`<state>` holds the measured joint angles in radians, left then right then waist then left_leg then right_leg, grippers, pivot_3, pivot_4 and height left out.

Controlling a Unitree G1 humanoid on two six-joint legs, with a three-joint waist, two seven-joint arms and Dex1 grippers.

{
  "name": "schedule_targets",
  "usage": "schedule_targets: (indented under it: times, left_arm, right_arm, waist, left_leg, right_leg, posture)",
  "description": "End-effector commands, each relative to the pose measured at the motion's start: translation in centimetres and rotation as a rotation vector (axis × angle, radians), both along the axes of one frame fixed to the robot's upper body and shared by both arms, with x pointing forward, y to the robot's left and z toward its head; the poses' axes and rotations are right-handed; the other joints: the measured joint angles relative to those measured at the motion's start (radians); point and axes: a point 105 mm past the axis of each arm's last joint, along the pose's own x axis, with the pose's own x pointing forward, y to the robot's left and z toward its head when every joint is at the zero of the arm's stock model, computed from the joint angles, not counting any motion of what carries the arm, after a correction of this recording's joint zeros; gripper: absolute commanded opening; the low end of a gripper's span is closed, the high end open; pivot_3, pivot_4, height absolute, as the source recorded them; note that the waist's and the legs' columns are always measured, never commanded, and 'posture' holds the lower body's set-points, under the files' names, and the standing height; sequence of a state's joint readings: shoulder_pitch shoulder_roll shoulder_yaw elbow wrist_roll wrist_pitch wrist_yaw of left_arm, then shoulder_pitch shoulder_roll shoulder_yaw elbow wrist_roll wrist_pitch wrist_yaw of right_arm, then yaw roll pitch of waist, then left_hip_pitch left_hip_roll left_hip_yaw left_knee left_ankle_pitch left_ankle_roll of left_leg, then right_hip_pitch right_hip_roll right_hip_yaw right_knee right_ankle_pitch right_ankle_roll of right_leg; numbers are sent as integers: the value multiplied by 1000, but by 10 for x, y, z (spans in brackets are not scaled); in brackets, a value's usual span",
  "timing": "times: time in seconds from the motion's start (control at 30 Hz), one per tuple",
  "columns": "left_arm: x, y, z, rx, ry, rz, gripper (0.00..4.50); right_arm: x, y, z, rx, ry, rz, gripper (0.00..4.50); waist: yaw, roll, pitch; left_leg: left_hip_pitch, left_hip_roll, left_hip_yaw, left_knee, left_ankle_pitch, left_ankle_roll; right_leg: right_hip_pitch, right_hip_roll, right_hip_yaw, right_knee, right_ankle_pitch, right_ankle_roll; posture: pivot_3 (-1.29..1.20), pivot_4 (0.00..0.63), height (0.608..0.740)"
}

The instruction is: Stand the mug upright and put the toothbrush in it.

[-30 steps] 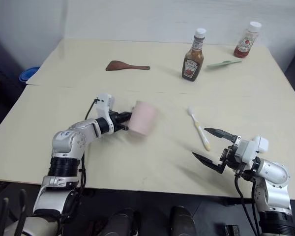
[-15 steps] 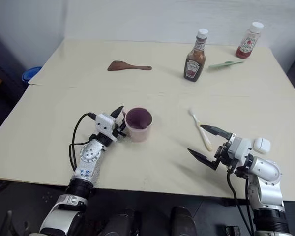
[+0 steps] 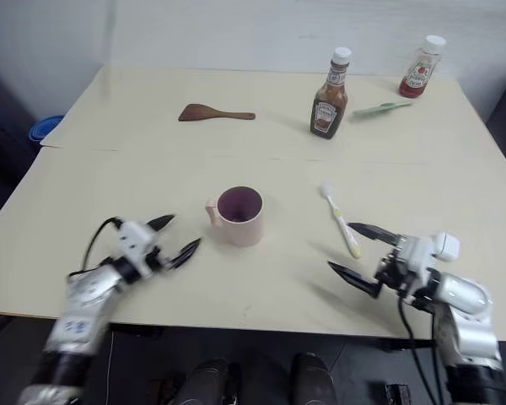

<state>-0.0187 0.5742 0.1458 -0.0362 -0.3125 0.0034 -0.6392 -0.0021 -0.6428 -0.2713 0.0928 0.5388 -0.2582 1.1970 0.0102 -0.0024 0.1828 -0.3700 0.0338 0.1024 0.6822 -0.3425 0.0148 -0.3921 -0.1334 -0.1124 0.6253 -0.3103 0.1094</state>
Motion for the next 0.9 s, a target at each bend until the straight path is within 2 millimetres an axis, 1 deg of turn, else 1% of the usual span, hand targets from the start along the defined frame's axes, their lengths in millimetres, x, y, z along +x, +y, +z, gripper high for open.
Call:
schedule_targets:
  times: [0.03, 0.1, 0.17, 0.2, 0.3, 0.37, 0.4, 0.47, 0.5, 0.57, 0.63, 0.7, 0.8, 0.9]
  left_arm:
    - [-41, -7, 49, -34, -32, -216, 4493]
    - [-61, -8, 69, -57, -10, -303, 4493]
    - [-69, -8, 86, -69, -6, -344, 4493]
    - [-70, -7, 94, -55, -15, -351, 4493]
    - [-73, -10, 114, -20, -19, -387, 4493]
    - [-76, -14, 120, -30, 3, -421, 4493]
    - [-77, -15, 121, -29, 20, -431, 4493]
    - [-77, -16, 121, -27, 37, -435, 4493]
    - [-75, -14, 119, -24, 42, -423, 4493]
    - [-69, -9, 111, 3, 50, -392, 4493]
    - [-67, -8, 103, 25, 57, -379, 4493]
    - [-66, -11, 94, 30, 56, -379, 4493]
    - [-68, -17, 85, 36, 57, -385, 4493]
    - [-70, -19, 81, 40, 58, -387, 4500]
  right_arm:
    - [-12, -38, 4, -66, -21, -111, 4500]
    - [-17, -54, -1, -106, -6, -176, 4500]
    - [-15, -64, -5, -148, 22, -250, 4500]
    - [-12, -66, -7, -174, 43, -277, 4500]
    - [-1, -53, -3, -199, 79, -255, 4500]
    - [12, -49, -8, -215, 204, -279, 4500]
    - [23, -43, -5, -206, 270, -297, 4500]
    - [36, -32, 2, -201, 348, -306, 4500]
    - [41, -21, 7, -199, 391, -271, 4500]
    - [54, 0, 12, -254, 484, -237, 4500]
    - [68, 12, 19, -279, 555, -252, 4500]
    - [86, 22, 21, -341, 611, -294, 4500]
    - [104, 29, 18, -423, 661, -332, 4500]
    - [116, 30, 15, -490, 670, -366, 3959]
  waist:
    - [6, 0, 0]
    - [9, 0, 0]
    - [10, 0, 0]
    - [8, 1, 0]
    - [1, 2, -1]
    - [-14, 2, -1]
    - [-18, 2, -1]
    - [-28, 3, 0]
    - [-31, 3, 0]
    - [-37, 4, 0]
    - [-40, 4, 1]
    - [-38, 4, 1]
    - [-34, 3, 1]
    - [-32, 3, 1]
  left_leg:
    - [0, -1, 0, 1, 0, 1]
    - [1, -1, -1, 1, -1, 2]
    - [2, -2, -1, 1, -1, 2]
    - [2, -1, -1, 1, -1, 1]
    - [2, -1, 0, 0, -1, 0]
    - [2, -1, 1, 0, -1, 0]
    - [2, 0, 1, 0, -1, 0]
    - [3, 1, 2, 0, -1, -1]
    - [2, 1, 2, 0, -1, -1]
    - [1, 2, 2, 0, -1, -1]
    - [1, 2, 3, 0, -1, -2]
    - [-1, 1, 3, 0, -2, -2]
    - [-3, 1, 3, -1, -2, -1]
    - [-5, 0, 2, 0, -3, 0]
  right_leg:
    - [1, -1, 0, -1, 0, 0]
    - [2, -2, 1, -4, 0, 0]
    - [2, -3, 4, -4, 0, 0]
    - [2, -3, 5, -4, 0, 0]
    - [1, -2, 6, -3, 0, 0]
    - [0, -1, 6, -3, 0, -1]
    - [0, 0, 6, -2, 0, -1]
    - [0, 0, 6, -2, -1, -1]
    - [-2, 0, 6, -1, -1, -2]
    - [-2, 1, 6, 0, -2, -3]
    - [-4, 2, 5, 0, -2, -3]
    - [-5, 1, 5, 0, -2, -4]
    - [-7, 1, 5, 1, -2, -4]
    - [-7, 0, 4, 1, -2, -3]
  posture:
    - [0, 150, 740]
    - [0, 150, 740]
    - [0, 150, 740]
    - [0, 150, 740]
    - [0, 150, 740]
    - [0, 150, 740]
    - [0, 150, 740]
    - [0, 150, 740]
    - [0, 150, 740]
    - [0, 150, 740]
    - [0, 150, 740]
    - [0, 150, 740]
    - [0, 150, 740]
    - [0, 150, 740]
